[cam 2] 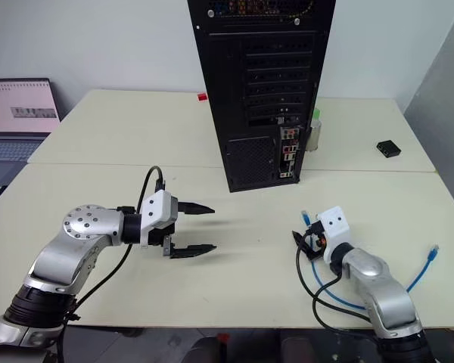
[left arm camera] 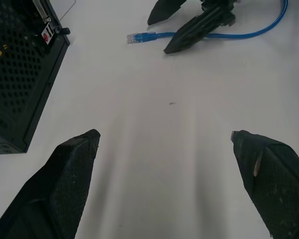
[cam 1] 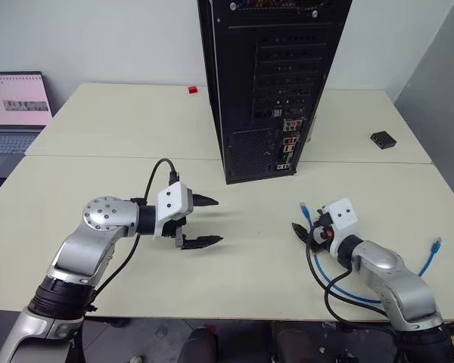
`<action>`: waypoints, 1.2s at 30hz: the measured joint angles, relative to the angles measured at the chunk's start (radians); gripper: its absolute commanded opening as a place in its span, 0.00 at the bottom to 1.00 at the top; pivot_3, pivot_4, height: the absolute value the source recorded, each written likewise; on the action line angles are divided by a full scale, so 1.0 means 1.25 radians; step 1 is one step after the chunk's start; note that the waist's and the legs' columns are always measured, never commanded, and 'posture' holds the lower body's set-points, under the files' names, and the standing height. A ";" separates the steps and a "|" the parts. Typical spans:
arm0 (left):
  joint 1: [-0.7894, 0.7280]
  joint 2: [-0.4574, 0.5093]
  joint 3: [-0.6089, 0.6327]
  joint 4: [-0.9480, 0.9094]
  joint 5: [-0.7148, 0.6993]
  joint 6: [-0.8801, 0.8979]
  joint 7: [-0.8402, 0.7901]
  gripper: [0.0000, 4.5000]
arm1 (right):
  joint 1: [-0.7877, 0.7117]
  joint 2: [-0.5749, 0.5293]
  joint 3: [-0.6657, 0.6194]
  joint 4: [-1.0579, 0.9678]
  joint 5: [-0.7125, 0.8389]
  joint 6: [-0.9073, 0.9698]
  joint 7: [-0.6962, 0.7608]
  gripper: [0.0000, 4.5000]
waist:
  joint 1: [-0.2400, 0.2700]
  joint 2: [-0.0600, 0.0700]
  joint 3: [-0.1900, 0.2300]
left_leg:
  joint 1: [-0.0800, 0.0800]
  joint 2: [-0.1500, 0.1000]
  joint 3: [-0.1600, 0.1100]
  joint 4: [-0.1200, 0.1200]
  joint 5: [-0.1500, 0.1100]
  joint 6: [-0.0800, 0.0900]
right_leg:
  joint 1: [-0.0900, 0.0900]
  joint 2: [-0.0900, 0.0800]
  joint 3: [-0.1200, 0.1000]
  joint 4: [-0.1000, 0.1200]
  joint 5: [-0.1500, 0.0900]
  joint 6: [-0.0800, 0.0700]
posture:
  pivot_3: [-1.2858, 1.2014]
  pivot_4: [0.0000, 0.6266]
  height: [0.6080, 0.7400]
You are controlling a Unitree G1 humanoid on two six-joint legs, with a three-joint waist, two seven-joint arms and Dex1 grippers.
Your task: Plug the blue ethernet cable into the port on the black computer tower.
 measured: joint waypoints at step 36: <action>-0.079 -0.065 -0.104 0.085 0.041 -0.083 -0.088 1.00 | -0.135 -0.168 0.220 -0.162 -0.053 -0.009 0.334 0.03 | 0.000 0.000 0.000 | 0.000 -0.001 -0.001 0.001 0.000 0.000 | 0.000 0.000 -0.002 0.000 0.000 0.000 | 0.52 0.24 1.00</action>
